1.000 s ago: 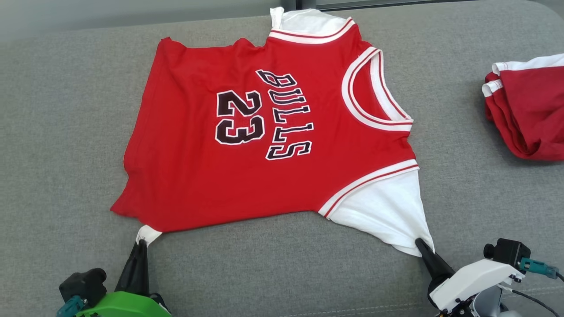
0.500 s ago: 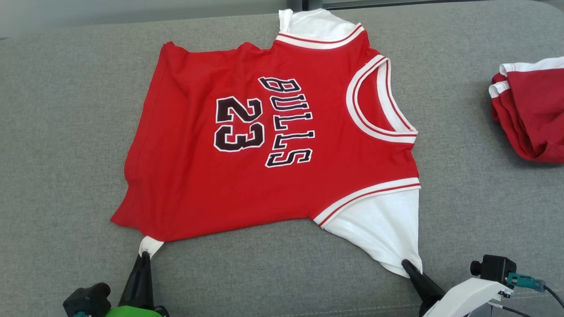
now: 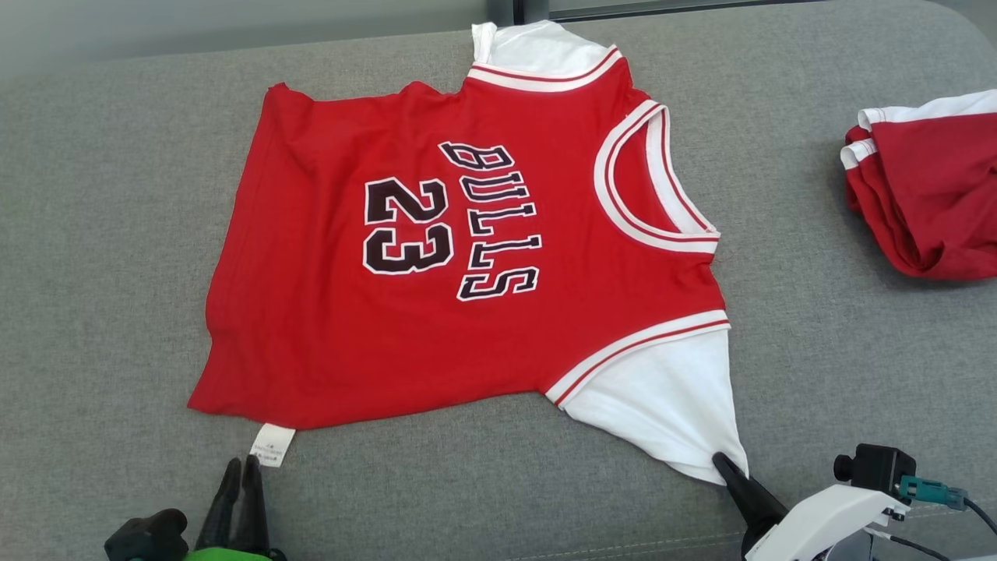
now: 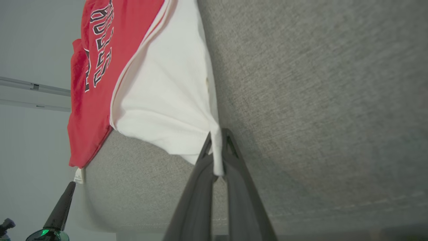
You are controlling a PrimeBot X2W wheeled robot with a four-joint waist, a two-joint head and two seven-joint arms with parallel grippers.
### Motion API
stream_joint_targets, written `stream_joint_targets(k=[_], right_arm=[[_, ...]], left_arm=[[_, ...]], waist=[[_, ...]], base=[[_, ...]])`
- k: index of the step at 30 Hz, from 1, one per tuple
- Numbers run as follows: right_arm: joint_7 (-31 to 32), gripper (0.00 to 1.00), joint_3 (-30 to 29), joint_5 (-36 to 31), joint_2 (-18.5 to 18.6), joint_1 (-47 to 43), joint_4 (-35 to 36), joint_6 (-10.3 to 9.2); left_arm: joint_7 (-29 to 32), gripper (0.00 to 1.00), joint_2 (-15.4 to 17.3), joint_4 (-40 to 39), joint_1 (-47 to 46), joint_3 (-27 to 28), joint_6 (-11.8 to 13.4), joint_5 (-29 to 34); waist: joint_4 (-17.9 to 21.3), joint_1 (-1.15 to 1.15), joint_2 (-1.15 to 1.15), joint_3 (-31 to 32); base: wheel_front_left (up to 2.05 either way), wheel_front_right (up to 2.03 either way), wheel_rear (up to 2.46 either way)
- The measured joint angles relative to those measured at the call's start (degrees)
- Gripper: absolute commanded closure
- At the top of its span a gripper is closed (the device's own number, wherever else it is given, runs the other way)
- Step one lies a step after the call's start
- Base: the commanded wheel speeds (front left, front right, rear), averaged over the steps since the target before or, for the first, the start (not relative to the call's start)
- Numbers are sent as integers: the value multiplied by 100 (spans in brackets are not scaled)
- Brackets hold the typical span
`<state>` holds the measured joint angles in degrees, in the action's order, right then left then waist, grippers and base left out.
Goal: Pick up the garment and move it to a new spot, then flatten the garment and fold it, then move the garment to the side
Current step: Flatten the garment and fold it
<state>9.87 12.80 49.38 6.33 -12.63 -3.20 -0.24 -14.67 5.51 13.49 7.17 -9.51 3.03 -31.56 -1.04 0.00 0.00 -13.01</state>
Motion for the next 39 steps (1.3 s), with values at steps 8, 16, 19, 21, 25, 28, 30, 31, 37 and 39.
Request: stream_joint_targets(k=[8,16,19,21,25,28,30,31,37,39], right_arm=[[1,100,9,-1,-8,-1,107,-40],[78,100,73,-2,15,-1,180,-88],[102,100,108,-4,15,5,198,-88],[169,100,174,-11,11,12,198,-87],[177,100,196,-11,-4,12,221,-88],[176,100,169,-11,-10,9,231,-92],[176,100,172,-10,-20,6,238,-92],[176,100,174,-10,-29,3,243,-93],[176,100,175,-11,-34,-1,260,-94],[176,100,174,-11,-32,-1,269,-96]], left_arm=[[0,0,-46,32,-57,375,-51,-277],[225,0,47,170,-616,533,-212,-720],[488,0,42,372,-682,614,-218,-962],[625,0,37,520,-680,735,-192,-1117],[768,0,32,623,-682,809,-193,-1301],[911,0,10,645,-766,818,-229,-1478],[1010,0,-37,645,-866,822,-293,-1621],[1053,1,-68,644,-909,822,-312,-1718],[1165,13,-111,750,-1094,957,-345,-1895],[1167,25,-110,821,-1111,989,-343,-1927]], waist=[[-9,0,0,23],[-57,0,0,32],[-38,0,0,38],[-1,0,0,44],[69,0,0,46],[115,0,0,30],[127,0,0,23],[133,0,0,18],[152,0,0,-4],[153,0,0,-10]], base=[[0,0,0],[0,0,0],[0,0,0],[0,0,0],[0,0,0],[0,0,0],[0,0,0],[0,0,0],[0,0,0],[0,0,0]])
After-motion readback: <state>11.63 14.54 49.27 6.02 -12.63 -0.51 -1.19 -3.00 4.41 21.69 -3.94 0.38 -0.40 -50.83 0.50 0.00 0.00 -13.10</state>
